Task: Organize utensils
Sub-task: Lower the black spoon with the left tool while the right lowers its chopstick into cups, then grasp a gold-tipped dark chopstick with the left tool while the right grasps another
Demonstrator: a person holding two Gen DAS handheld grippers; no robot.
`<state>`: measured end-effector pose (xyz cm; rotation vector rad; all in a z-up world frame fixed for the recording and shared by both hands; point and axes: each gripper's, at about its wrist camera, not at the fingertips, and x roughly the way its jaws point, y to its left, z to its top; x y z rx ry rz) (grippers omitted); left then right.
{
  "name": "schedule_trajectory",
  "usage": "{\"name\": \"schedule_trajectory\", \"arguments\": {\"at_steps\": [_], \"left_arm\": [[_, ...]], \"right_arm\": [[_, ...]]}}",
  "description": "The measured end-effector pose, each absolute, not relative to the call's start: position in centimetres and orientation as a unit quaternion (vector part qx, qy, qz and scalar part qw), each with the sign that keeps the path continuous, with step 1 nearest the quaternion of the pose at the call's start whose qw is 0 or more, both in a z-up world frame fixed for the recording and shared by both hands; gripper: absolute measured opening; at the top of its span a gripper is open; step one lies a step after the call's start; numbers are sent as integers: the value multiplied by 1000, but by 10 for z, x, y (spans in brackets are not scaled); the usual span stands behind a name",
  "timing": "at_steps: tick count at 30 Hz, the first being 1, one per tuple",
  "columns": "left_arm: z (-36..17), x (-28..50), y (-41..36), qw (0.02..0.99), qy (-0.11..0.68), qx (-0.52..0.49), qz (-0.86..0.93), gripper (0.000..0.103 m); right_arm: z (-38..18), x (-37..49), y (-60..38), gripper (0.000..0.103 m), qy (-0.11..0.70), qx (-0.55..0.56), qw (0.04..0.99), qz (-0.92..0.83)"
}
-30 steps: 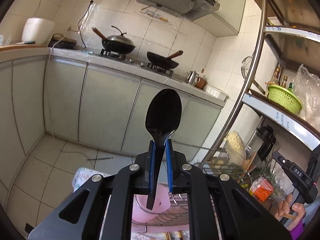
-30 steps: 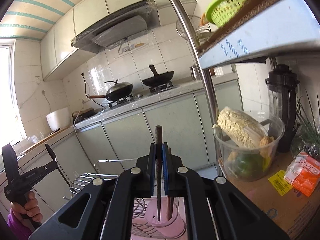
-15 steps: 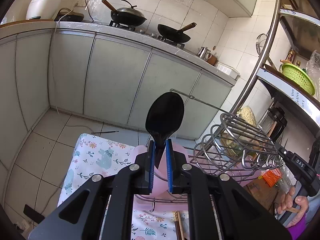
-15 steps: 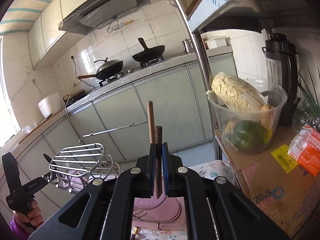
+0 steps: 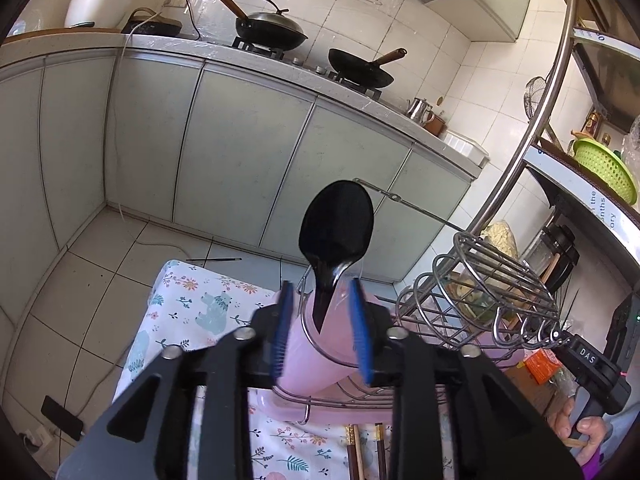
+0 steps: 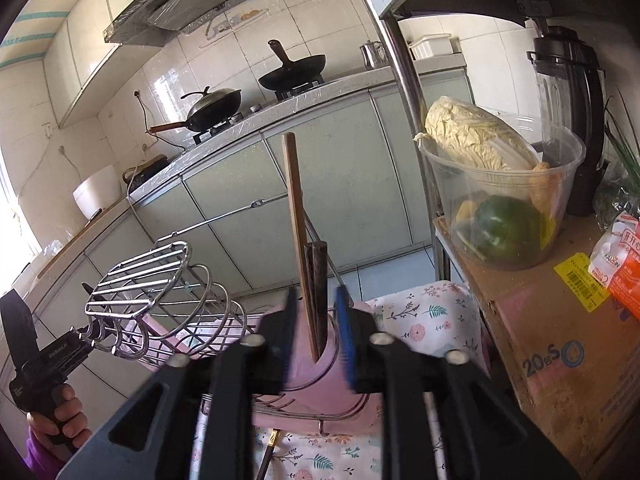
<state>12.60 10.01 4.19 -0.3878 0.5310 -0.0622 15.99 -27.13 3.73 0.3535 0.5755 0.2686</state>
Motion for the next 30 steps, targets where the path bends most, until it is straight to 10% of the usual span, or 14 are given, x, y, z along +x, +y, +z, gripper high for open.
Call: {"name": "schedule_trajectory", "arguments": {"at_steps": [26,30], "left_arm": [[-21,83,60,907,372,-178,-83,36],[-47,88,45,886,420,-174,-96,24]], "right_arm": [[-44,90,-252,33,388,198,885,162],[-69,87,-246,33,429,206,863,172]]}}
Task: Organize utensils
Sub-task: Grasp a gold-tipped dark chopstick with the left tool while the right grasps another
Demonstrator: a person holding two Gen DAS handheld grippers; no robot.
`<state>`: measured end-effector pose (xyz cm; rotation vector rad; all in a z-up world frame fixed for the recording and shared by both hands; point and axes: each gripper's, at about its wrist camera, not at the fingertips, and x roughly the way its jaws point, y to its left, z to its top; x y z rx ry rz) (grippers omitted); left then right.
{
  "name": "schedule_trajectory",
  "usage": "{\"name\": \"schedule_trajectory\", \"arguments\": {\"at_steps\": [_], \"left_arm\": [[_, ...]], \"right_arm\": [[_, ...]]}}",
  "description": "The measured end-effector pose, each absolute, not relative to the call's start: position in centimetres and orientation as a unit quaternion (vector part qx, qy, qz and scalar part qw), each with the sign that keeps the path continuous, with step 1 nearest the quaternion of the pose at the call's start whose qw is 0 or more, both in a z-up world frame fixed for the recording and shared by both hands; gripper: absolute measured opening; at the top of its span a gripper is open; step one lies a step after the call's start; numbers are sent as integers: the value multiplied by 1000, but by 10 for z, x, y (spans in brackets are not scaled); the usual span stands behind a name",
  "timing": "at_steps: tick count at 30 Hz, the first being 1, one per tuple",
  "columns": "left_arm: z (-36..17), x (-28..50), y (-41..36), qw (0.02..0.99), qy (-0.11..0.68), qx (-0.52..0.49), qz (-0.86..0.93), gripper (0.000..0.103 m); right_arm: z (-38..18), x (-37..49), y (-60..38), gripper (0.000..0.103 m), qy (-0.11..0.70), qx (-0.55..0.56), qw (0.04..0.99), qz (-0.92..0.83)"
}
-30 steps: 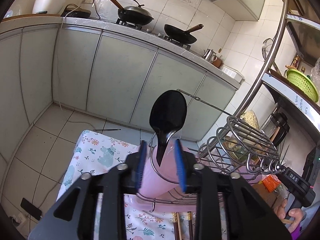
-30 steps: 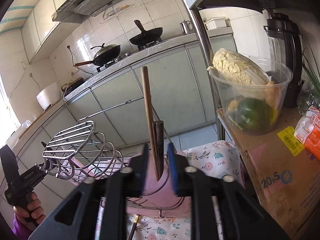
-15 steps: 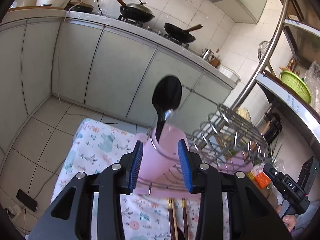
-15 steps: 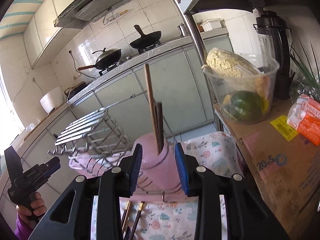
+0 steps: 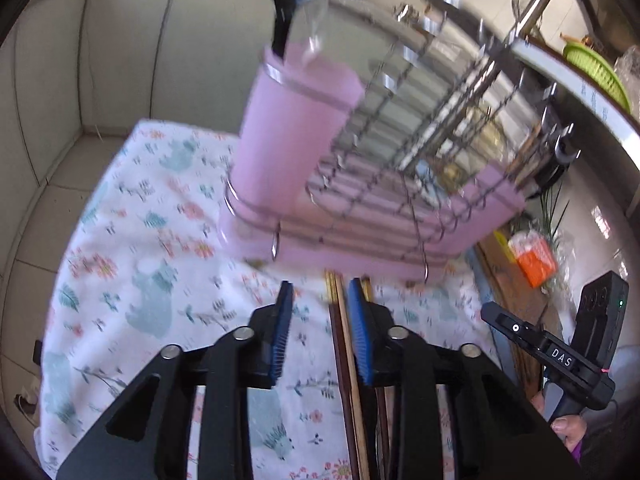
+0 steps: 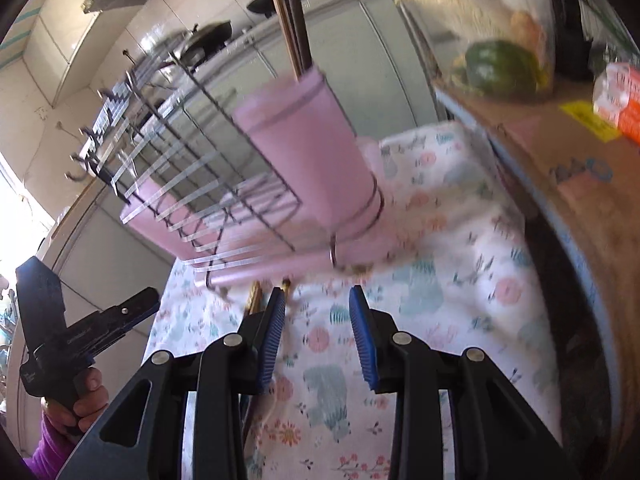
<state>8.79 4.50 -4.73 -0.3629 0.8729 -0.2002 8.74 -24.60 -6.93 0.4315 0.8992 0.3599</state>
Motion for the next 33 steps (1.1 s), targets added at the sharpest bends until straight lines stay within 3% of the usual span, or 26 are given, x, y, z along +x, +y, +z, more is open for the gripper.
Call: {"name": "schedule_trajectory", "arguments": {"at_steps": [3,19,33], "left_arm": [[-68,92,31,867,457,-168,-108,15],[-106,104,-11,838,523,-114,-110,15],[-118,100,20,806,529,-231,-131,12]], "right_arm": [[-82,86,-244,33,447,209,851,181],[-98,83,-238,33,472,212,831,204],[-99,84,-222,33,483,199,825,216]]}}
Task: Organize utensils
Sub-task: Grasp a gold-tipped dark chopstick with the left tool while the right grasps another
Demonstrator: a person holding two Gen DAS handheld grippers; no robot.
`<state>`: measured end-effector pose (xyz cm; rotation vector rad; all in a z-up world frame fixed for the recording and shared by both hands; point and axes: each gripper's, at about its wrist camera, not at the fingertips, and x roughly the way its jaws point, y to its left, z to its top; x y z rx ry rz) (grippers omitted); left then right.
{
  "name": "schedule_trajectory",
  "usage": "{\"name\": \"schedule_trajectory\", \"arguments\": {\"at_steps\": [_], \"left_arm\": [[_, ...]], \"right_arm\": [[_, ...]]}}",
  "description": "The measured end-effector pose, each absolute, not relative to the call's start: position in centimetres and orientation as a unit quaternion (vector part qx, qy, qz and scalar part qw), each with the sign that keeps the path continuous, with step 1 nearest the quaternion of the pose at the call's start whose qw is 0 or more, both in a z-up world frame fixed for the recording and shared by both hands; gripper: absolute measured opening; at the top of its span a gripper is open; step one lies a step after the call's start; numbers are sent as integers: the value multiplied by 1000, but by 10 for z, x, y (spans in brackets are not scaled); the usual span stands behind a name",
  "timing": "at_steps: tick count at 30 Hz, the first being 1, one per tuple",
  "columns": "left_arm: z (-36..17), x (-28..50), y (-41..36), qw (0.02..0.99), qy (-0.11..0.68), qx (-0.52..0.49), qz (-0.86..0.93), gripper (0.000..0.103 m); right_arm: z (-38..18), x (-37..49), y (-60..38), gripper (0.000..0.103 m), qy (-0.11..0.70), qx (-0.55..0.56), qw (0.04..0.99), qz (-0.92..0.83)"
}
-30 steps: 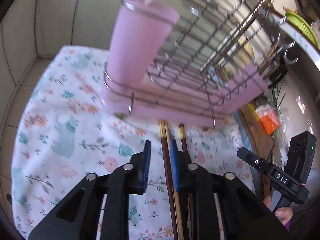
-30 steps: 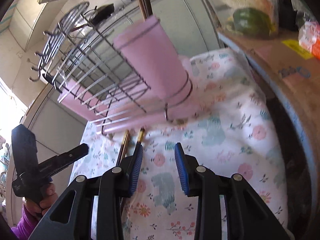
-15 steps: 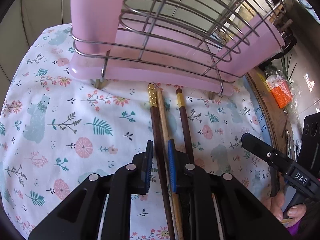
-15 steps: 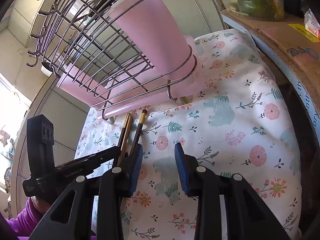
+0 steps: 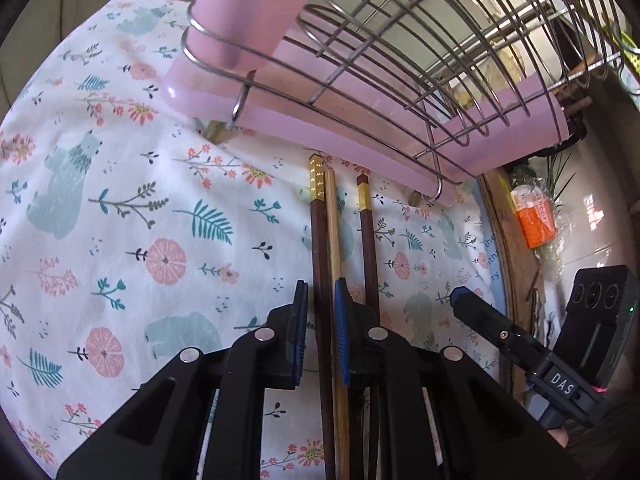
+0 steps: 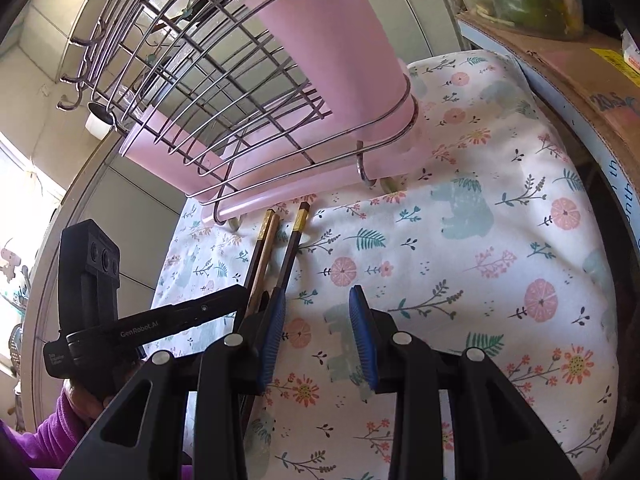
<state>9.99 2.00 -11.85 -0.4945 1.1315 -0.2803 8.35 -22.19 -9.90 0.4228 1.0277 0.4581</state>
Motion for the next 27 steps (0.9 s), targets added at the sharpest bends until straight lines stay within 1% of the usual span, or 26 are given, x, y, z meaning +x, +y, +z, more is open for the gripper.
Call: {"name": "schedule_trajectory", "arguments": {"at_steps": [5,8,11,15,17,27], "left_arm": [[-118,99,19,805,529,-231,-135,10],[-115,96,21,811,527,-213,-137,10],[-112,92,8,823,525,-172,-130,10],[-105,86,-16,849,509,-86,-109,10],[-103,85,-24,854,507,-65,-103,8],[-103,79,-13,843,523,-89,-87,7]], "right_arm": [[-99,84,-216,33,487,192,824,217],[-101,84,-213,33,490,188,823,217],[-103,85,-210,33,494,185,821,217],[-104,87,-204,33,497,180,820,219],[-104,89,-201,33,500,179,818,222],[-114,110,-171,33,531,175,798,224]]}}
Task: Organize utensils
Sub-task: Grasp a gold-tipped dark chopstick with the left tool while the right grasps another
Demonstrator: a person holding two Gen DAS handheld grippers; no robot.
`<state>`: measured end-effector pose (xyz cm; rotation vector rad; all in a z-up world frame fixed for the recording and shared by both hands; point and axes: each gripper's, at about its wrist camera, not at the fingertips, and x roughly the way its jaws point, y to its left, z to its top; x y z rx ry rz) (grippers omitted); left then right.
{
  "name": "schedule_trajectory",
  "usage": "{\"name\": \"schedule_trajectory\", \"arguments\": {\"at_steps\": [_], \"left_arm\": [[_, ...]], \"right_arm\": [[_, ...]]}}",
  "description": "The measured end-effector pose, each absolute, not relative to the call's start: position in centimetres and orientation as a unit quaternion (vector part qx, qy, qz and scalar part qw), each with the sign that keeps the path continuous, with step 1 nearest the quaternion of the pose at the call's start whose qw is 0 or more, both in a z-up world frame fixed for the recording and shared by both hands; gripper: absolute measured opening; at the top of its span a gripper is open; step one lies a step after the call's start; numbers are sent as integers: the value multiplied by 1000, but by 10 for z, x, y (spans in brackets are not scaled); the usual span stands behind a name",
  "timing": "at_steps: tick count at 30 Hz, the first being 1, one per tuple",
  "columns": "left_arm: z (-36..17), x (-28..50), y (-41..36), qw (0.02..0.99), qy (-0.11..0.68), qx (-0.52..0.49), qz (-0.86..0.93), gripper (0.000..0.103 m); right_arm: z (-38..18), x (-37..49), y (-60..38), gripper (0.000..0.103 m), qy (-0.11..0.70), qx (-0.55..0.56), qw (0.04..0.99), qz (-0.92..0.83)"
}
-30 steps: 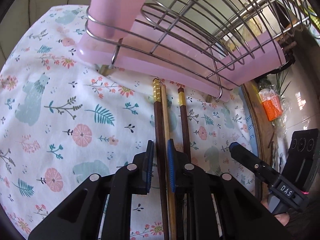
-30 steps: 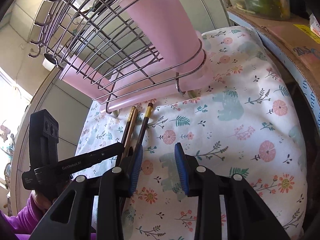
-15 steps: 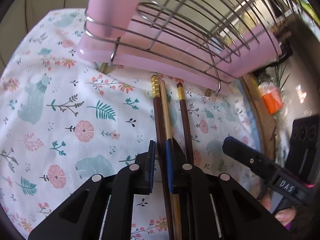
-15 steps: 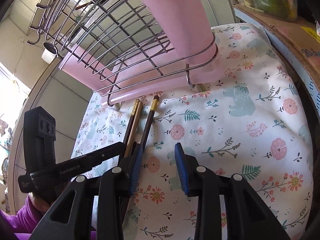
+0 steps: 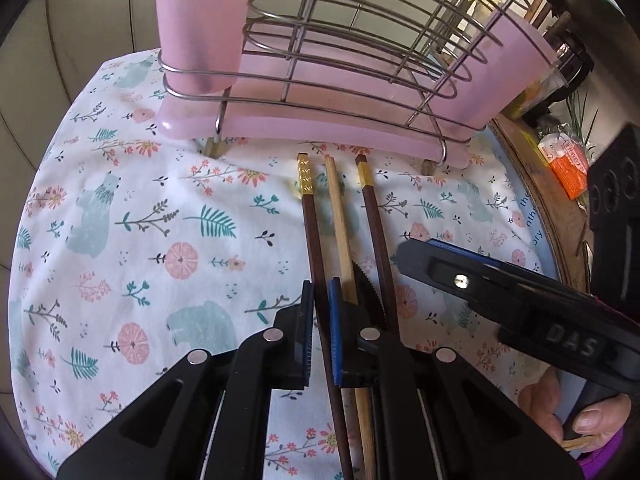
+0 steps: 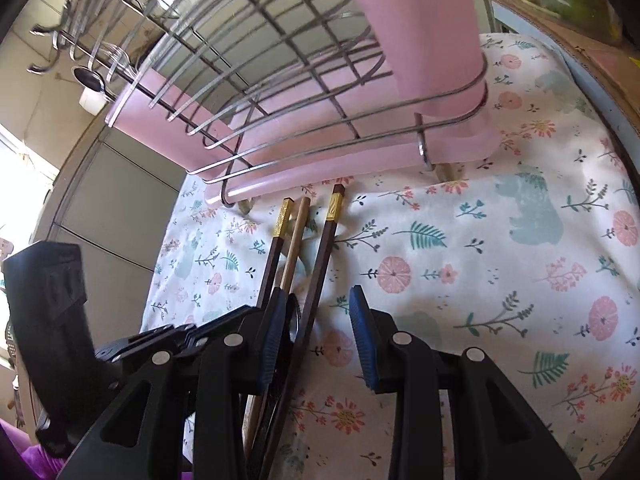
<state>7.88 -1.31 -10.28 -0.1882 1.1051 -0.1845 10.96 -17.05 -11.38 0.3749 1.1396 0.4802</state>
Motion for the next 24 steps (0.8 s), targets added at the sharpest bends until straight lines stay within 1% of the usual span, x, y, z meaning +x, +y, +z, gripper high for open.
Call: {"name": "schedule_trajectory", "arguments": {"at_steps": [4,6,9,14,18,24], "left_arm": [[-101,70,-4,840,526,-108,-76,6],[-101,65,1,841,525,-114,-69,6],[-99,61,9,841,523,-126,-56,6],[-96,53,23,841,520,-145,-40,6],[-90,46,32,842,517,-150,-42,6],[-94,41,39,833,528,-158,-46,6]], "right_arm": [[-120,111,-156,32,536,151,804,209],[-121,111,-152,19,535,133,811,197],[-121,109,-152,11,534,125,813,195],[-113,99,-167,10,532,119,817,188],[-107,89,-179,10,539,93,817,182],[-119,83,-184,11,574,61,794,190]]}}
